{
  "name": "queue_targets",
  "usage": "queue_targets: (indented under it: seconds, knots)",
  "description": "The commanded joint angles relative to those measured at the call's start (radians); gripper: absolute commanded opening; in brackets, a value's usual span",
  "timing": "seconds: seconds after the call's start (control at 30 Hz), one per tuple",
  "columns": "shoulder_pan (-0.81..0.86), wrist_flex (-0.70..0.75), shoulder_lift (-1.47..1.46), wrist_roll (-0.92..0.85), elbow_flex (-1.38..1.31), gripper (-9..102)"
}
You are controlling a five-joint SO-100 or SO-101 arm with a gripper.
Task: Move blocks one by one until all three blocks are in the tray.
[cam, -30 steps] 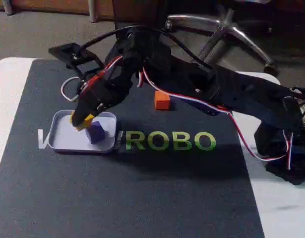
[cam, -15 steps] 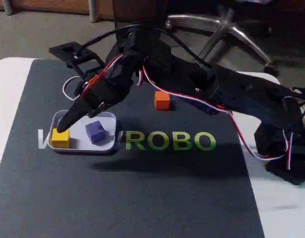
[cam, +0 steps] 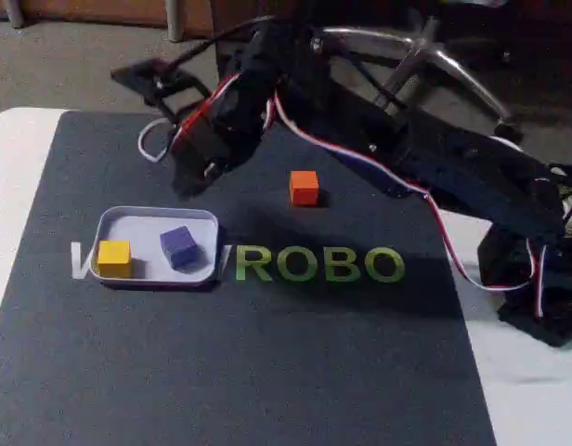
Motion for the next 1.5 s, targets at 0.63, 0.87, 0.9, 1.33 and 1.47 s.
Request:
queue_targets:
  seconds: [0.63,0.87,0.9,1.33,1.47]
  knots:
    - [0.149,0.003,0.923,-0.322,1.132,-8]
    - [0.224,-0.012,1.187,-0.5,1.494,-8]
    - [0.232,-0.021,1.207,-0.522,1.522,-8]
    - [0.276,-0.187,1.186,-0.675,1.694,-8]
    - [0.276,-0.252,1.175,-0.678,1.732,-8]
